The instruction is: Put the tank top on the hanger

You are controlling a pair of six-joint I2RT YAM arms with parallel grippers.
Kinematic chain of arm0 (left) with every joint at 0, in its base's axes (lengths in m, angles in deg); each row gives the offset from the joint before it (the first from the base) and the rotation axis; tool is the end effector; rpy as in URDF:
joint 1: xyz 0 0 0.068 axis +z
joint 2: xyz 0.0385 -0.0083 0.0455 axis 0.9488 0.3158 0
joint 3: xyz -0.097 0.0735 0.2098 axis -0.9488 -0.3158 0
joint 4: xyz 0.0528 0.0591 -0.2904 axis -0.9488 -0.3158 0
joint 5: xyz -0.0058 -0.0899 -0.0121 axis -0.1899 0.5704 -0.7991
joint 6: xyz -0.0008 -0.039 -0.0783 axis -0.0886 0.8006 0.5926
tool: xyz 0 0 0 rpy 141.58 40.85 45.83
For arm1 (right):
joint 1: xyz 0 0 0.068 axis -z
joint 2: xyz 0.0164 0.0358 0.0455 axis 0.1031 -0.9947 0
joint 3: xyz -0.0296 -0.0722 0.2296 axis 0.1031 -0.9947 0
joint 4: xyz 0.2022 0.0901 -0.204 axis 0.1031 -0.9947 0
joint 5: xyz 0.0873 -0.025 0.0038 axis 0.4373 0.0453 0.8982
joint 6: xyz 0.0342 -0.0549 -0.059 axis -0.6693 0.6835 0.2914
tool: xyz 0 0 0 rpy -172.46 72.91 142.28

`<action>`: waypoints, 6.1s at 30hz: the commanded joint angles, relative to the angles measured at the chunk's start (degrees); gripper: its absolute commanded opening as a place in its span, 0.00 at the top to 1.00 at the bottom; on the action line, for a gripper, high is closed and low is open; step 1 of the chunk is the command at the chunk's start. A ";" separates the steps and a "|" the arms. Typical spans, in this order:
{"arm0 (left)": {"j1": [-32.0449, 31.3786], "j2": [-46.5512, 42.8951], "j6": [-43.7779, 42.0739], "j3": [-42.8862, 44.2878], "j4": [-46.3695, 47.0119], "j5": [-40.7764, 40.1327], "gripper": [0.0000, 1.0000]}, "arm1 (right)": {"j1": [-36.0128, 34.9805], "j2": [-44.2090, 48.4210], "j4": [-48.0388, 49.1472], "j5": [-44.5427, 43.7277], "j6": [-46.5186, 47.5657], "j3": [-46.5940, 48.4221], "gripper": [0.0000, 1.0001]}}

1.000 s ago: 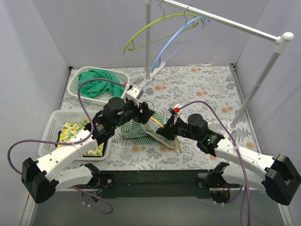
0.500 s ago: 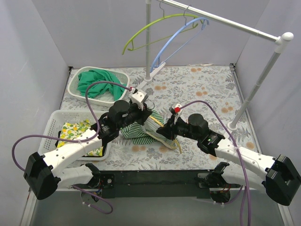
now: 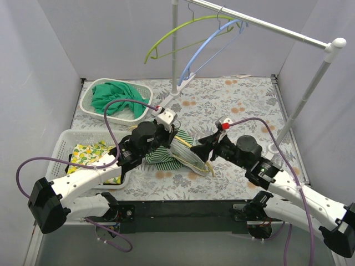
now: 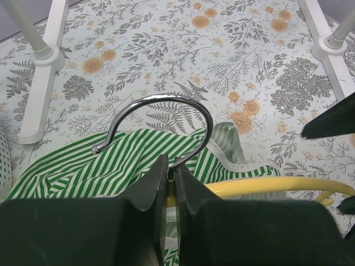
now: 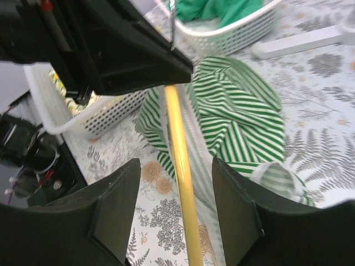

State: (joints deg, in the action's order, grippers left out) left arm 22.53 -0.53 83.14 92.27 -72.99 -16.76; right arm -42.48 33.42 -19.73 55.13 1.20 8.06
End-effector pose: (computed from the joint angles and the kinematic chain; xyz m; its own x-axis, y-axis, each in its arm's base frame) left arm 0.2391 -0.2612 0.2527 -0.5820 -0.3068 -0.7531 0.3892 0.7081 -0.5892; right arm 0.1966 0.2349 0.2599 -0.2824 0.1099 -0.9530 -0.7707 0.5655 0.2936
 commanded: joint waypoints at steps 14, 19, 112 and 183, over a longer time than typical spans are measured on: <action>-0.60 -6.79 -2.06 -2.00 4.89 -2.09 1.00 | 9.72 4.58 -18.22 -4.47 -9.66 -3.22 0.36; -0.78 -6.97 -2.24 -1.65 4.97 -2.35 1.00 | 10.08 -1.57 -14.42 7.42 -7.38 -3.39 0.39; -11.15 10.70 0.58 24.42 12.37 -37.61 1.00 | 4.11 -17.23 -40.78 -10.25 -0.97 55.92 0.59; -11.15 -2.48 10.06 28.33 -19.89 -13.52 0.49 | 4.11 0.09 -56.87 -4.09 11.00 43.80 0.99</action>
State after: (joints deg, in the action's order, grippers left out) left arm 11.47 0.61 91.23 123.29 -89.03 -27.76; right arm -38.44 32.07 -80.43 51.91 13.31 50.96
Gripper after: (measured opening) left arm 0.530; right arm 0.219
